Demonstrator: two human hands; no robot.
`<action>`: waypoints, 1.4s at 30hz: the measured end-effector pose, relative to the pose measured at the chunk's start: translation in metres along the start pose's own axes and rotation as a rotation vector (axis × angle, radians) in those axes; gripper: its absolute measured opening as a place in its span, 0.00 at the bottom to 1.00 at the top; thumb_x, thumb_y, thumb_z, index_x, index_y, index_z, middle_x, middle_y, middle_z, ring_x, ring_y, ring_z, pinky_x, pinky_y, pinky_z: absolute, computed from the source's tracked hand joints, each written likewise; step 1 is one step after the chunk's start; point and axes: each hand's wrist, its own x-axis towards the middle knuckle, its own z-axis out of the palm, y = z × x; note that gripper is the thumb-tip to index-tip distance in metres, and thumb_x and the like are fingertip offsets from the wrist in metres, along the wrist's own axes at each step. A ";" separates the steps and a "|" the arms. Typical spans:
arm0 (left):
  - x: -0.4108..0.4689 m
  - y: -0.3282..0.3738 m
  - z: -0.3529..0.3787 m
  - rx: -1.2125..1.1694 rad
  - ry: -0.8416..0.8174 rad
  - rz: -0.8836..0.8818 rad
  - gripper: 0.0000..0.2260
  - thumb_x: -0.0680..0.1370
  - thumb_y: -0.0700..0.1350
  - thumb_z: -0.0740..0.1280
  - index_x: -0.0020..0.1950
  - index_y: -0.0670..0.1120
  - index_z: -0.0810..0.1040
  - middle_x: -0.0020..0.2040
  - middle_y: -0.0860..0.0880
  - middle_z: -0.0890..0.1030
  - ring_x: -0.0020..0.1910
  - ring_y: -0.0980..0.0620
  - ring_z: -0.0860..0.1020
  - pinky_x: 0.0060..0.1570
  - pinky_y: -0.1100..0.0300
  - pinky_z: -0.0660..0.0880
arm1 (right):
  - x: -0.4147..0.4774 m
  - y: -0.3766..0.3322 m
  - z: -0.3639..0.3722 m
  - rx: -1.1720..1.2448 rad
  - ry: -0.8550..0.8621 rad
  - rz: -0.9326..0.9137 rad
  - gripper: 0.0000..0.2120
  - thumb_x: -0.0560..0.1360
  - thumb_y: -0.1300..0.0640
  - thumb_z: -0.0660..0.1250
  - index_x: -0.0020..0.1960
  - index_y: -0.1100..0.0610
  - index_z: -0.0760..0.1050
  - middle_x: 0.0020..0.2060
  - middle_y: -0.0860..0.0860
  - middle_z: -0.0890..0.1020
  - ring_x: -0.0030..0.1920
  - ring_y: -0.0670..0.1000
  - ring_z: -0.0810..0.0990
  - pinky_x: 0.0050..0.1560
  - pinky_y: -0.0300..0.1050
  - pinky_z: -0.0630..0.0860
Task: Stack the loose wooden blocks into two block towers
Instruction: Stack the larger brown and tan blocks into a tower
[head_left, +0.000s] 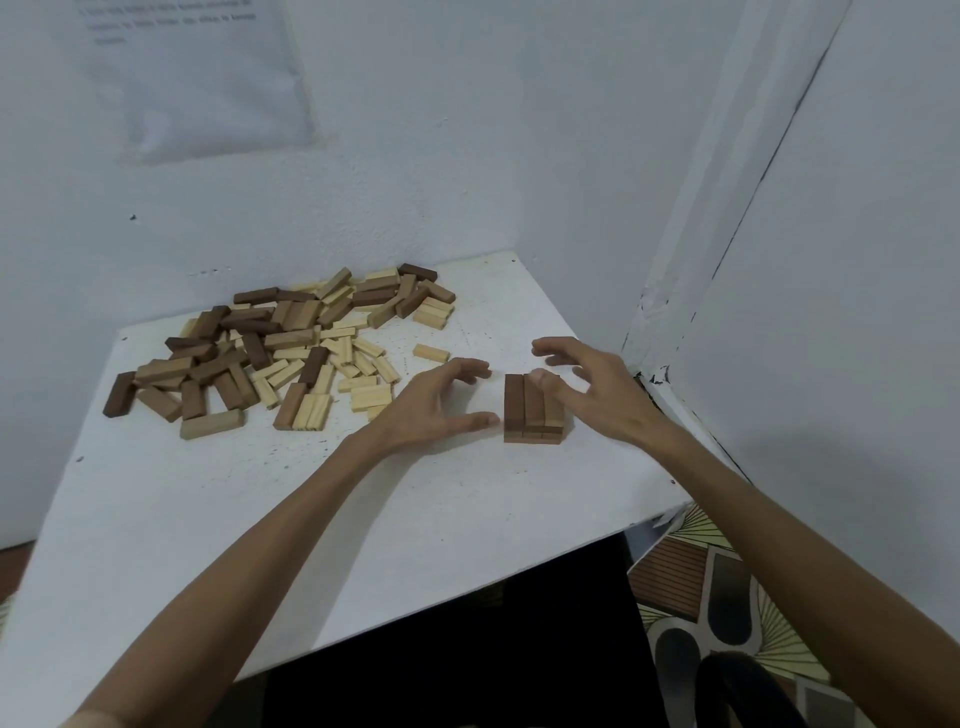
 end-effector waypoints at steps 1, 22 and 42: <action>-0.001 -0.002 -0.005 0.009 0.013 -0.002 0.28 0.74 0.62 0.74 0.71 0.53 0.75 0.64 0.62 0.79 0.65 0.63 0.76 0.67 0.57 0.73 | 0.005 -0.005 0.002 -0.022 -0.004 -0.010 0.22 0.79 0.38 0.68 0.70 0.44 0.75 0.64 0.37 0.80 0.66 0.38 0.76 0.65 0.42 0.74; 0.069 -0.035 -0.101 0.344 0.291 -0.219 0.12 0.80 0.46 0.68 0.62 0.44 0.81 0.60 0.48 0.83 0.59 0.49 0.79 0.56 0.51 0.76 | 0.171 -0.039 0.053 -0.438 -0.131 -0.108 0.16 0.82 0.51 0.67 0.67 0.53 0.77 0.64 0.49 0.82 0.58 0.54 0.81 0.60 0.52 0.77; 0.109 -0.074 -0.086 0.352 0.444 -0.330 0.12 0.77 0.46 0.74 0.59 0.47 0.81 0.56 0.47 0.83 0.55 0.46 0.81 0.52 0.47 0.79 | 0.245 -0.013 0.084 -0.543 -0.102 -0.046 0.14 0.82 0.44 0.66 0.62 0.50 0.80 0.51 0.53 0.85 0.52 0.55 0.82 0.51 0.52 0.80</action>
